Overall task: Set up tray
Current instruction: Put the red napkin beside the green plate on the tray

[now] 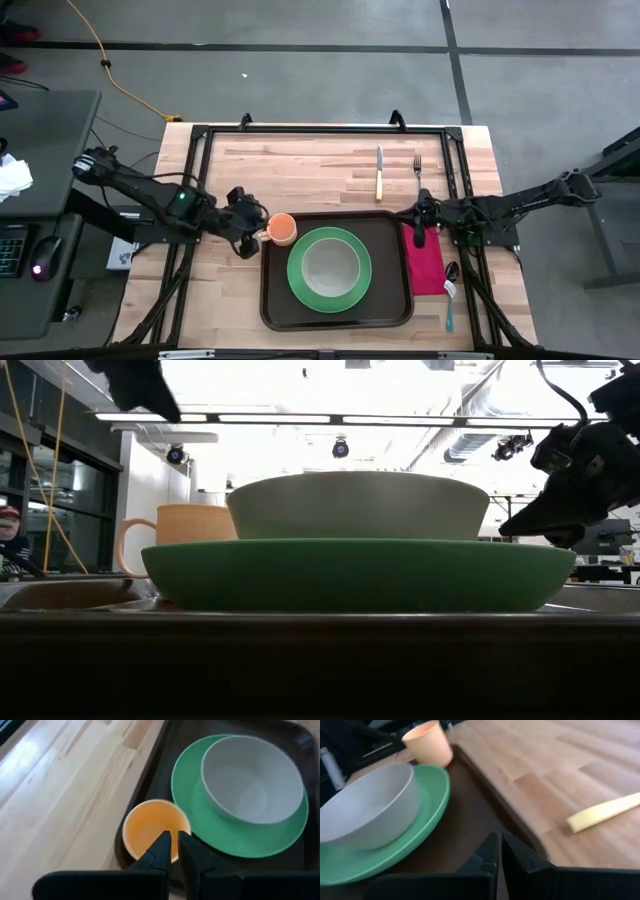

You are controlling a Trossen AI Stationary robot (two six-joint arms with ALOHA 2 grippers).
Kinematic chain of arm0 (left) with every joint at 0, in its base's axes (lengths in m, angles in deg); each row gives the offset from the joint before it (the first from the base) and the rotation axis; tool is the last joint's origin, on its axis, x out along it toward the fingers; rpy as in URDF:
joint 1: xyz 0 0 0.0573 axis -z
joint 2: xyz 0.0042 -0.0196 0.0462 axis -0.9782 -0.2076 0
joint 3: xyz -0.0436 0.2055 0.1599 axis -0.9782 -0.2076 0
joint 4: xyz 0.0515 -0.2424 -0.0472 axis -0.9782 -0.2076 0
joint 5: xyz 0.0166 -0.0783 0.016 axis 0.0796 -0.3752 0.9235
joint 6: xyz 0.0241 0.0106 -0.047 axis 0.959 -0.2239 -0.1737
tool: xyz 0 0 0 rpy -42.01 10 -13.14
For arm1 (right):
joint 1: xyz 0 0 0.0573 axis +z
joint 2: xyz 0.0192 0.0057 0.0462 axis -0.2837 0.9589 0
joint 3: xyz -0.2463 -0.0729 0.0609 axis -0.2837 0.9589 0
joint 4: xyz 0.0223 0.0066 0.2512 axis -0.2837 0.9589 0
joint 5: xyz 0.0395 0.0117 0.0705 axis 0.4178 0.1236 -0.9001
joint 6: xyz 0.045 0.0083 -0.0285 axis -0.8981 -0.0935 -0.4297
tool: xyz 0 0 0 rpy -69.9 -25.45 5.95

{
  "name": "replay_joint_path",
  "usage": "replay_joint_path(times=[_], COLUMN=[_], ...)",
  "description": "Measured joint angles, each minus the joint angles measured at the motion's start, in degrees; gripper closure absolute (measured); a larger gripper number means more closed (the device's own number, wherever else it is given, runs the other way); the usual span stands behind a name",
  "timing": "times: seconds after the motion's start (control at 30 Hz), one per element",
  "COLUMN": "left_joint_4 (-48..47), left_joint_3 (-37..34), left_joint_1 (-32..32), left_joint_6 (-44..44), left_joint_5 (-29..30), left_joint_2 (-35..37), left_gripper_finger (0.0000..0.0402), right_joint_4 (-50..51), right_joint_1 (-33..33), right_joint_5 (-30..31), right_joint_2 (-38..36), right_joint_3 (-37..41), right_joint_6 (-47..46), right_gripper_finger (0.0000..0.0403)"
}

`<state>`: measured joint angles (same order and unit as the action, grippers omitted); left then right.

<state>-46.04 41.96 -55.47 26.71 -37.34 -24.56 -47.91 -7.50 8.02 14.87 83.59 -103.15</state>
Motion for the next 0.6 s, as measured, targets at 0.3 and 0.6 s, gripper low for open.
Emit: replay_joint_path(times=[0.3, 0.6], left_joint_4=[0.9, 0.5], left_joint_3=[-4.1, -7.6], left_joint_1=[5.6, 13.5], left_joint_6=[-6.2, -13.6], left_joint_5=[4.8, 11.2], left_joint_2=[0.6, 1.4], left_gripper_finger=[0.0339, 0.0339], right_joint_4=[1.9, 2.5], right_joint_1=[0.0, 0.0], right_joint_5=[-13.3, -18.8], right_joint_2=[3.2, 5.6], right_joint_3=[0.0, 0.0], right_joint_6=[-10.2, -14.0], right_gripper_finger=[0.0402, 0.0402])
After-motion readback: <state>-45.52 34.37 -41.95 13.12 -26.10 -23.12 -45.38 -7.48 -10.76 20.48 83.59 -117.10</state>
